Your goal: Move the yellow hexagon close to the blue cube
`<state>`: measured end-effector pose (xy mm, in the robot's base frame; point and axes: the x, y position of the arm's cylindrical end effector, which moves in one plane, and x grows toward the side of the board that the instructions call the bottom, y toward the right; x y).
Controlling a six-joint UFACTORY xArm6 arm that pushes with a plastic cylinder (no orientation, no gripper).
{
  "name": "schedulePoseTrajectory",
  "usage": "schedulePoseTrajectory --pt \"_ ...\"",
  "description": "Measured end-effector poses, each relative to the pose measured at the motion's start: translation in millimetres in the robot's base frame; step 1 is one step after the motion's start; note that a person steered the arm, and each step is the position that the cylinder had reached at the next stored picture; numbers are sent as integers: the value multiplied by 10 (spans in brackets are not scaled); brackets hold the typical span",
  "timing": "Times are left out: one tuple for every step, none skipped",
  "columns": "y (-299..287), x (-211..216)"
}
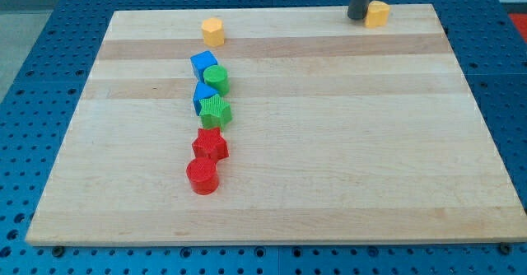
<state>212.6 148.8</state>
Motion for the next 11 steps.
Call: schedulePoseTrajectory --pt "-447 -210" --pt "-900 -193" --pt "-1747 -191" --pt "-2501 -196" --pt "-2692 -105" --pt "-2692 442" --pt "-2692 479" --pt "-3003 447" --pt "-3452 447" --pt "-3469 711" --pt "-3469 813"
